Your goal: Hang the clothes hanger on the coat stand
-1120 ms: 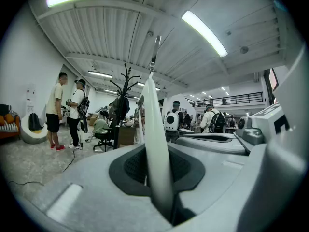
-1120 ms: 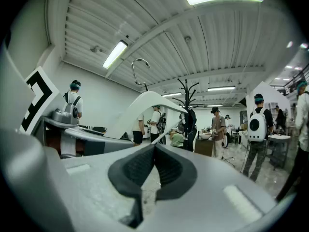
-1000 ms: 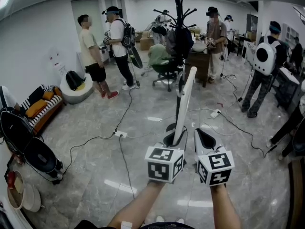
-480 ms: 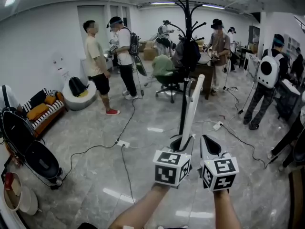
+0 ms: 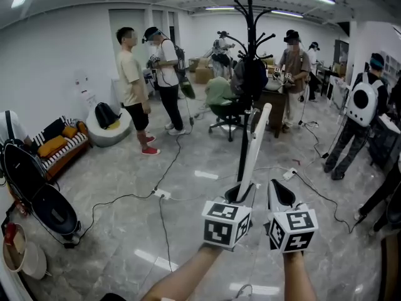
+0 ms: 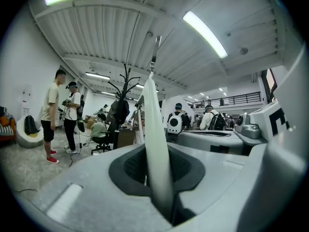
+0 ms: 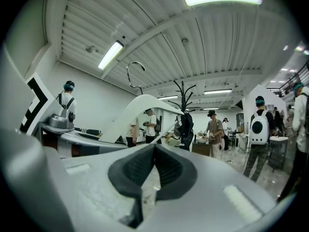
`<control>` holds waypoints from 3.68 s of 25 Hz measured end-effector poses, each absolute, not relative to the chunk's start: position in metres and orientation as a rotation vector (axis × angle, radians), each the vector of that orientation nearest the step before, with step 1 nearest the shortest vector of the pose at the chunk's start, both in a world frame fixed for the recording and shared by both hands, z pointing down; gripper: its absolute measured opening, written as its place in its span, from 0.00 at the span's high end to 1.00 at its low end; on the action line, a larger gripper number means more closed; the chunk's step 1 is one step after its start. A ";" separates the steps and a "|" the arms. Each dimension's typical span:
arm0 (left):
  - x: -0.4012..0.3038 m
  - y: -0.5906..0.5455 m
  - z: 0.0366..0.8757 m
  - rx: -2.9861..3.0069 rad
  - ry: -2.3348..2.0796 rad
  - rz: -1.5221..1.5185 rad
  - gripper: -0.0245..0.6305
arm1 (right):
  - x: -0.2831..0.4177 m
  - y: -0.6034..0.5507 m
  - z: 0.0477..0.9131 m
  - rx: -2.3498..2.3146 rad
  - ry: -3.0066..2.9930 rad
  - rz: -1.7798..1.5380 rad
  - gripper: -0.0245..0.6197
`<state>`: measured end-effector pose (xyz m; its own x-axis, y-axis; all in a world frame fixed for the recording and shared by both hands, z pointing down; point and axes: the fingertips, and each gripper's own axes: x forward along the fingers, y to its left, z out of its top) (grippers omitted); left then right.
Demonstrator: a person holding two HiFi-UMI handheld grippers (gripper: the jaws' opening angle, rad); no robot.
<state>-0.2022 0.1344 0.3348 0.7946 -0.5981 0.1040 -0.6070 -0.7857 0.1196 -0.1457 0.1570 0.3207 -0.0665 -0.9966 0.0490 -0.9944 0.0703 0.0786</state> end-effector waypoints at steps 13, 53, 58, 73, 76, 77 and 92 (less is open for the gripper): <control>-0.083 0.079 0.341 2.816 -0.985 0.137 0.87 | -0.026 0.095 0.317 2.054 -2.276 -0.030 0.96; 0.057 -0.120 0.348 2.804 -0.921 0.152 0.87 | 0.098 -0.097 0.316 2.046 -2.221 -0.052 0.96; 0.058 -0.160 0.345 2.817 -0.888 0.153 0.87 | 0.098 -0.136 0.314 2.087 -2.201 -0.056 0.96; 0.065 -0.260 0.345 2.869 -0.769 0.143 0.87 | 0.098 -0.237 0.312 2.169 -2.112 -0.075 0.96; 0.074 -0.274 0.344 2.872 -0.762 0.126 0.87 | 0.107 -0.250 0.315 2.176 -2.097 -0.076 0.96; 0.077 -0.277 0.344 2.874 -0.759 0.123 0.87 | 0.111 -0.253 0.315 2.177 -2.093 -0.076 0.96; 0.126 -0.328 0.341 2.858 -0.860 0.148 0.87 | 0.158 -0.308 0.319 2.107 -2.204 -0.063 0.96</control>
<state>0.1256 -0.3279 0.3410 0.8304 -0.5397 0.1383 -0.5549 -0.8235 0.1181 0.1578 -0.3081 0.3193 -0.0429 -0.9984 0.0379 -0.9946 0.0462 0.0933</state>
